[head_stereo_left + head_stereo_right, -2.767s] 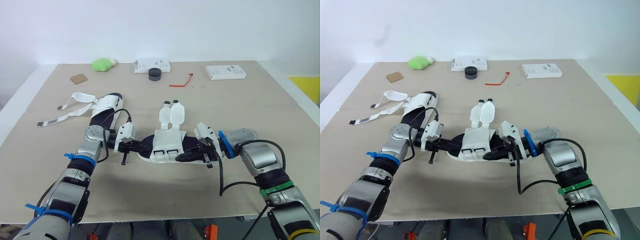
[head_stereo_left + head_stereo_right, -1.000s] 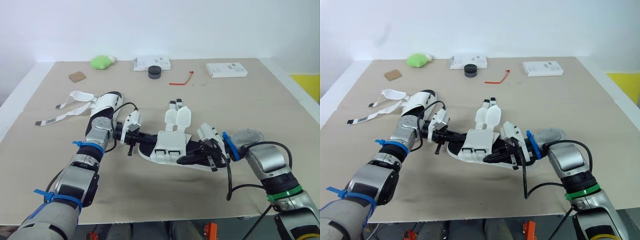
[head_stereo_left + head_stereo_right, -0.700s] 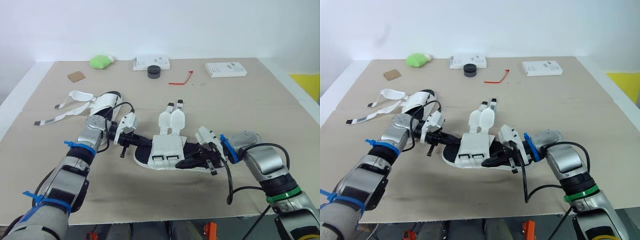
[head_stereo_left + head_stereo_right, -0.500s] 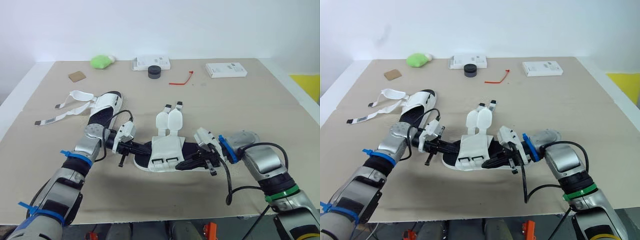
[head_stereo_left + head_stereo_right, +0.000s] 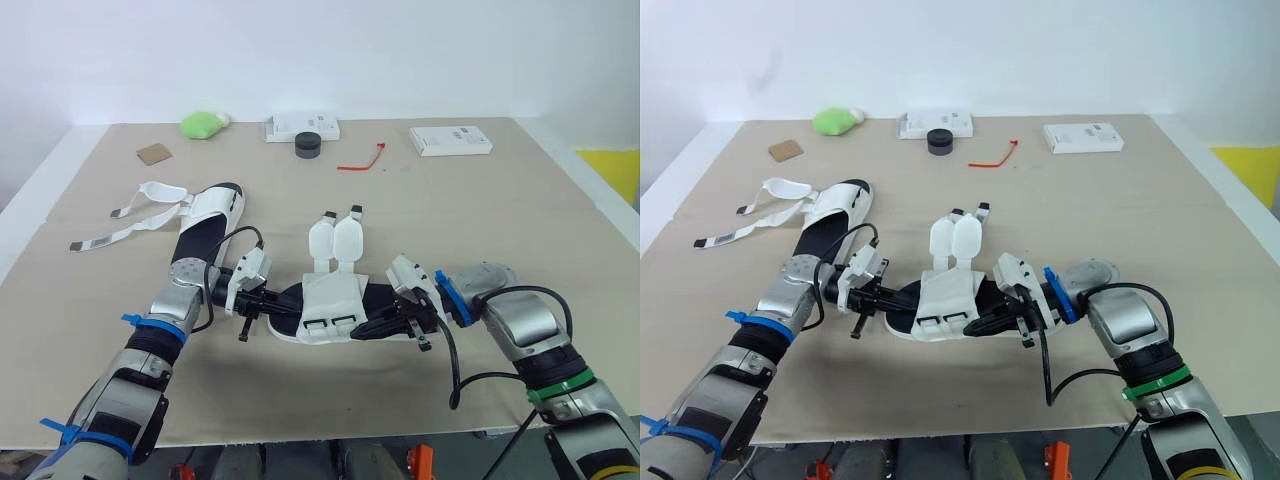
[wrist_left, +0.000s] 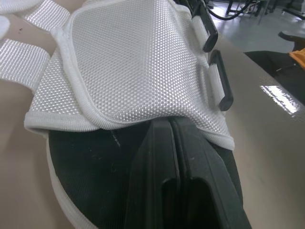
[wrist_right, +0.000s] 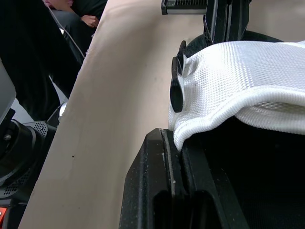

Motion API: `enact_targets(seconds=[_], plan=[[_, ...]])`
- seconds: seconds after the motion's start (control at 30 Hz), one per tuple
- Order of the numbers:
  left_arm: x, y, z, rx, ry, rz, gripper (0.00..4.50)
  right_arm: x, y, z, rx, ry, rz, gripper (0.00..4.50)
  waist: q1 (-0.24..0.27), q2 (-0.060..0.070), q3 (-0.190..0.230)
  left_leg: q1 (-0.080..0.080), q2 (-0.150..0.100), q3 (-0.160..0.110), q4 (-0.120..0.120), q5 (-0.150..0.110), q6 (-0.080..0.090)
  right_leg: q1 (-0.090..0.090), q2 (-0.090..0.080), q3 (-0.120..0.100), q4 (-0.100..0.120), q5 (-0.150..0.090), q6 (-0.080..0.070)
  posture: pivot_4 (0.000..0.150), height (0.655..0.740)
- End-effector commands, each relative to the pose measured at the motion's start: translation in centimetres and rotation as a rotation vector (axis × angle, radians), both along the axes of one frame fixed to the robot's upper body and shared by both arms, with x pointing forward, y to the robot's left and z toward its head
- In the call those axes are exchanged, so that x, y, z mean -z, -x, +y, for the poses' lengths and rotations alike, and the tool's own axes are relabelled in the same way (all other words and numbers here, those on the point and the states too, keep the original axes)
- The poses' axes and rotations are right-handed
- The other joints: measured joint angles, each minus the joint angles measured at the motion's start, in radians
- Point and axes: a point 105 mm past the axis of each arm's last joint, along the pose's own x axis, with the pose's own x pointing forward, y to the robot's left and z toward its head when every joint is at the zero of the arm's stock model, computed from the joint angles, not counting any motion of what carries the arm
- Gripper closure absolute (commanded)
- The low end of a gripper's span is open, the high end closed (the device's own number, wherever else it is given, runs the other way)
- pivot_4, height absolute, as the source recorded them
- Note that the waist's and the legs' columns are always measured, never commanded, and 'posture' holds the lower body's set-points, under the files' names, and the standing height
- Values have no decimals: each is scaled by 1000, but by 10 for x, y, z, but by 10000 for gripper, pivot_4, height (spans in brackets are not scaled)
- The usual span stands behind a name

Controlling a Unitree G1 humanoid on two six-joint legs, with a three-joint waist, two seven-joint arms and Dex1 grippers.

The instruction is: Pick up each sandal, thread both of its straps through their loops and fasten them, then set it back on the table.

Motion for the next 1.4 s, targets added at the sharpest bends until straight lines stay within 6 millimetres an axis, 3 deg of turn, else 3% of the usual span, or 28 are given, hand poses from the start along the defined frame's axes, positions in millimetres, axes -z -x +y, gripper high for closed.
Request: enact_targets(seconds=[0.03,0.2,0.33,0.77,1.07,1.4], plan=[[27,2,7,-73,-83,92,44158,-18,1,2,-12,-44,-60,45000,0,0,0,1,0,0,0,0,0,1,0,0,0,0,0,1500,7400],[34,19,7,-43,-126,151,44158,-17,1,-1,4,-39,-63,45000,-1,0,0,2,0,0,1,1,0,2,0,0,0,0,-3,1500,7400],[28,33,2,-62,-121,234,44158,-15,-1,-1,13,-39,-64,45000,-1,0,-1,2,0,0,-1,0,0,2,0,1,0,-1,-1,1500,7400],[41,36,1,-191,-130,309,44158,-13,-1,3,6,-46,-67,45000,0,1,-2,6,0,0,-2,-1,0,6,-1,0,0,-4,-4,1500,7400],[70,37,9,-170,-180,248,44158,-14,3,4,-2,-44,-64,45000,1,3,-7,7,0,1,-2,-1,0,6,-1,0,0,-4,-4,1500,7400],[69,35,2,-169,-144,262,44158,-15,1,-2,23,-20,-37,45000,3,5,-12,15,-2,1,-1,-1,0,15,-4,0,-1,-4,-5,1500,7400]])
